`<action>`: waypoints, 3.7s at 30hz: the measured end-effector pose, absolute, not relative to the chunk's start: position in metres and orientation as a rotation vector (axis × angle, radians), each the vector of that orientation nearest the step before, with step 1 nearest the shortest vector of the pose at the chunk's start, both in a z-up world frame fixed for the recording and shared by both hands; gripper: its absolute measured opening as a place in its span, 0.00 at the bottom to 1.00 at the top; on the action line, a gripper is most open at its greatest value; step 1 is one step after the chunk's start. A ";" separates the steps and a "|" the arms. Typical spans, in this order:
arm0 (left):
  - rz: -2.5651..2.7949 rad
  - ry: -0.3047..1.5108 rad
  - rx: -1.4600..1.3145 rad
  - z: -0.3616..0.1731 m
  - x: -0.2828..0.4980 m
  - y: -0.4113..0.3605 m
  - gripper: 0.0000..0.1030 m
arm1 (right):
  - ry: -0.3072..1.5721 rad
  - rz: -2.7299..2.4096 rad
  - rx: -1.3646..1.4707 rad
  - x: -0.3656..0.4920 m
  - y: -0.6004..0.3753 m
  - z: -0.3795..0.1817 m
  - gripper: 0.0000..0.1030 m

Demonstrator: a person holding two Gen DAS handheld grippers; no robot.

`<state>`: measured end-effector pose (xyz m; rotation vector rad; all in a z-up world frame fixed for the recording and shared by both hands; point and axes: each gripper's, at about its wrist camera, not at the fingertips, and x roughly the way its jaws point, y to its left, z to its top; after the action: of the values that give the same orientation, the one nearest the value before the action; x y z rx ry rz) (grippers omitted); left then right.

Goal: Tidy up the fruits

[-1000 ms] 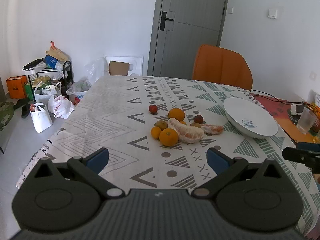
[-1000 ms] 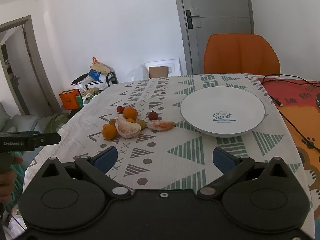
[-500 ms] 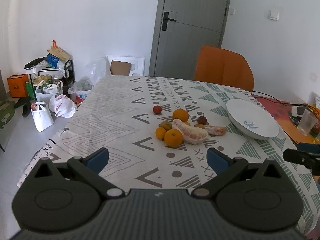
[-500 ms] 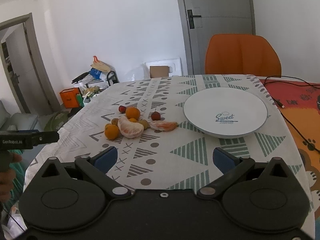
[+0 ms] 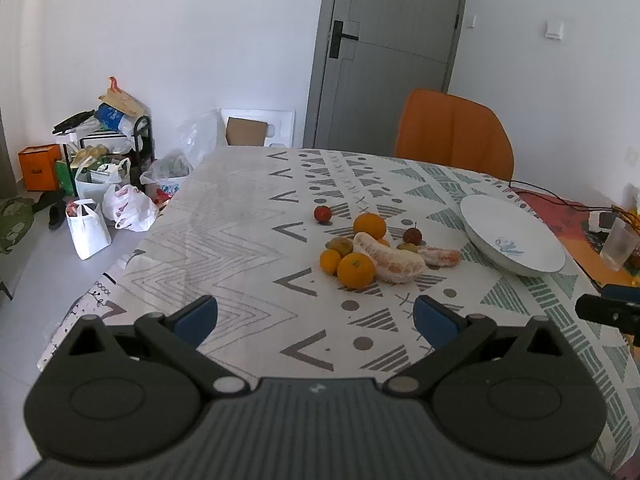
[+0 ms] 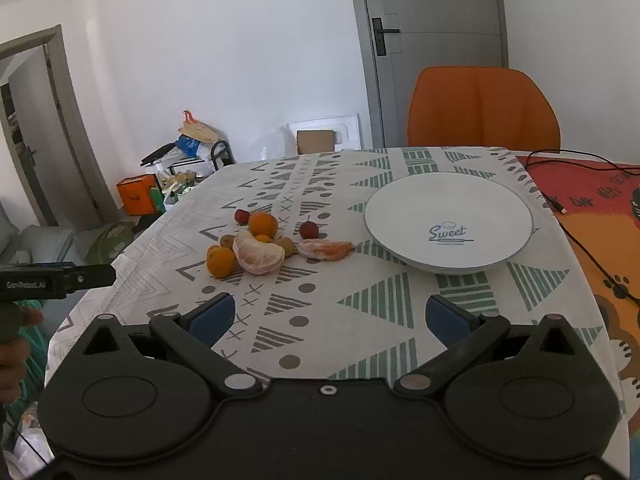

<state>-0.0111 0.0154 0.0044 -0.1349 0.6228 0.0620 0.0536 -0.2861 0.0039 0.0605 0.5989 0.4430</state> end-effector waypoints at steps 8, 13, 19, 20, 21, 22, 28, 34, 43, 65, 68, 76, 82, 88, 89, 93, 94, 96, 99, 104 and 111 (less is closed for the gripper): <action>0.056 0.615 -0.129 0.007 -0.015 0.012 1.00 | 0.581 0.429 0.081 0.051 -0.288 0.002 1.00; 0.042 0.598 -0.129 0.009 -0.017 0.010 1.00 | 0.580 0.414 0.095 0.053 -0.290 0.002 1.00; 0.040 0.592 -0.131 0.007 -0.016 0.008 1.00 | 0.535 0.397 0.103 0.052 -0.289 0.006 1.00; 0.038 0.592 -0.134 0.006 -0.015 0.008 1.00 | 0.531 0.393 0.108 0.053 -0.290 0.006 1.00; 0.036 0.590 -0.135 0.006 -0.013 0.007 1.00 | 0.529 0.387 0.114 0.054 -0.290 0.005 1.00; 0.034 0.587 -0.135 0.006 -0.012 0.006 1.00 | 0.528 0.385 0.119 0.055 -0.290 0.004 1.00; 0.037 0.581 -0.118 0.000 0.006 -0.001 1.00 | 0.509 0.392 0.123 0.063 -0.291 -0.001 1.00; 0.049 0.599 -0.119 -0.012 0.031 0.000 1.00 | 0.490 0.355 0.143 0.079 -0.294 -0.013 1.00; 0.058 0.636 -0.144 -0.029 0.062 0.009 0.97 | 0.534 0.371 0.169 0.107 -0.293 -0.033 0.90; -0.058 0.725 -0.195 -0.063 0.115 0.004 0.52 | 0.663 0.502 0.179 0.158 -0.251 -0.059 0.71; -0.066 0.743 -0.203 -0.067 0.119 0.002 0.35 | 0.673 0.514 0.177 0.162 -0.245 -0.060 0.68; -0.063 0.721 -0.240 -0.056 0.104 0.022 0.35 | 0.706 0.581 0.151 0.165 -0.217 -0.058 0.58; -0.014 0.702 -0.260 -0.051 0.091 0.041 0.35 | 0.712 0.609 0.130 0.169 -0.196 -0.060 0.58; 0.019 0.692 -0.277 -0.051 0.084 0.061 0.35 | 0.701 0.590 0.094 0.176 -0.185 -0.062 0.58; 0.023 0.693 -0.280 -0.052 0.084 0.063 0.35 | 0.697 0.585 0.082 0.178 -0.182 -0.062 0.58; 0.028 0.704 -0.282 -0.055 0.085 0.068 0.35 | 0.696 0.596 0.076 0.184 -0.174 -0.063 0.59; 0.030 0.709 -0.279 -0.056 0.084 0.069 0.35 | 0.696 0.598 0.075 0.184 -0.173 -0.064 0.60; 0.034 0.721 -0.271 -0.058 0.086 0.069 0.35 | 0.703 0.608 0.081 0.186 -0.170 -0.069 0.61; 0.035 0.721 -0.253 -0.057 0.088 0.067 0.35 | 0.671 0.613 0.054 0.181 -0.166 -0.072 0.61; 0.033 0.729 -0.241 -0.056 0.089 0.058 0.35 | 0.653 0.664 0.068 0.175 -0.169 -0.070 0.32; 0.025 0.716 -0.224 -0.051 0.092 0.046 0.35 | 0.626 0.698 0.108 0.163 -0.189 -0.061 0.13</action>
<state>0.0918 0.0461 -0.0513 -0.2236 0.7161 0.0248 0.1626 -0.1887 -0.0610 0.1079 0.6259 0.6978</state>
